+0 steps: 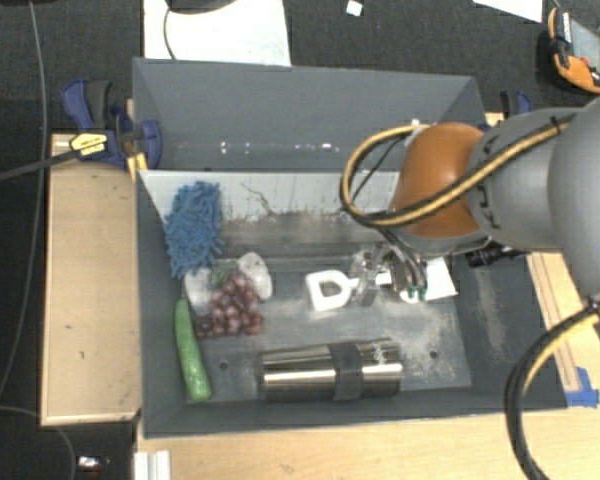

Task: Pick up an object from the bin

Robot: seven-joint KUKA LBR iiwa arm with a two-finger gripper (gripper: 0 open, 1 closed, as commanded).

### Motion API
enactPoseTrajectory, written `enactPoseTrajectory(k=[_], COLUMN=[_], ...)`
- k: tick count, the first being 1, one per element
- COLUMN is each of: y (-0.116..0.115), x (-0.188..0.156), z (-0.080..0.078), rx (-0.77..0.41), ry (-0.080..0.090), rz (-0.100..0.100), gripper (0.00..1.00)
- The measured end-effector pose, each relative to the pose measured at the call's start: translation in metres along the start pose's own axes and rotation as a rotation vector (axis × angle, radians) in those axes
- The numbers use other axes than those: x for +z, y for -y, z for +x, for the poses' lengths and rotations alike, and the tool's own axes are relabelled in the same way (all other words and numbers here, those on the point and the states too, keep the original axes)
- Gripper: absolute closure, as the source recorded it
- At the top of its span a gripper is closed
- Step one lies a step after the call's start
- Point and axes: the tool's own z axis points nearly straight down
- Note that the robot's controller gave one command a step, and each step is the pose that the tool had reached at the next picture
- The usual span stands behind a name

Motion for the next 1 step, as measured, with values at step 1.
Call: enactPoseTrajectory(k=[1], y=[0.0], x=[-0.0058], z=[0.0004], rx=[-0.001], ry=[0.0], rz=[0.0], gripper=[1.0])
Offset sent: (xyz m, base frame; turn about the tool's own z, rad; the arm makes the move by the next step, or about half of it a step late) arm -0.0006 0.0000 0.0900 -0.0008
